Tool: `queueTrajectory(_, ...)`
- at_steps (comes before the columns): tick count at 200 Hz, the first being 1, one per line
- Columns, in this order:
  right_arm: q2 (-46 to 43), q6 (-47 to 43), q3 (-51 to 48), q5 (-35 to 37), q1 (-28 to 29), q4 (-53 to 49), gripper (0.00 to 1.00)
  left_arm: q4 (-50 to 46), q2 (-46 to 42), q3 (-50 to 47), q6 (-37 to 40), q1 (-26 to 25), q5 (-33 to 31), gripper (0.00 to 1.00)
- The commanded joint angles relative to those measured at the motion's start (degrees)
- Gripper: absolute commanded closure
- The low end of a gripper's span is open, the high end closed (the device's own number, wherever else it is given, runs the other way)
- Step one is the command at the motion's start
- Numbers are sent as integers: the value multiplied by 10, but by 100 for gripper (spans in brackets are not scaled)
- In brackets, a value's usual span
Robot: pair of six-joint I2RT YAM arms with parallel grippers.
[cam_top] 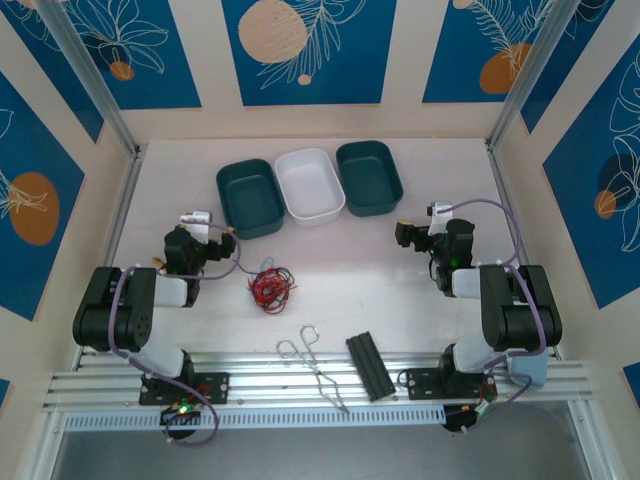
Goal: Untangle the cables
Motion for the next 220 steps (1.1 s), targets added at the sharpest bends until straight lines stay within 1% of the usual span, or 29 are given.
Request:
queueTrajectory(1,1,1,4,-7,2,2,1,-1,-1,4,6,0,3,0)
queueTrajectory(78,1,1,3,-9,1,3,1,0,-1,4,5,0,5,0)
queueTrajectory(95,-2,3,5,-7,1,-3,1,3,-6,1,-4,1,-13,0)
queueTrajectory(111,-12,2,17,-6,0,-29,1,-6,-31,-4,-9,1,-29,0)
queueTrajectory(135,-44,4,35,2,1,-85,1,-50,-87,-7,-10,1,-40,0)
queueTrajectory(158,-87,7,40,24,4,-127,1,-96,-148,-9,-19,1,-65,0)
queueTrajectory(172,-118,10,43,44,11,-157,1,-130,-186,-7,-46,1,-85,0)
queueTrajectory(191,-159,21,63,69,20,-237,1,-180,-237,-1,-90,1,-92,0)
queueTrajectory(205,-183,30,78,94,35,-293,1,-230,-271,8,-153,1,-94,0)
queueTrajectory(220,-210,35,81,123,61,-323,1,-291,-300,21,-216,0,-83,0)
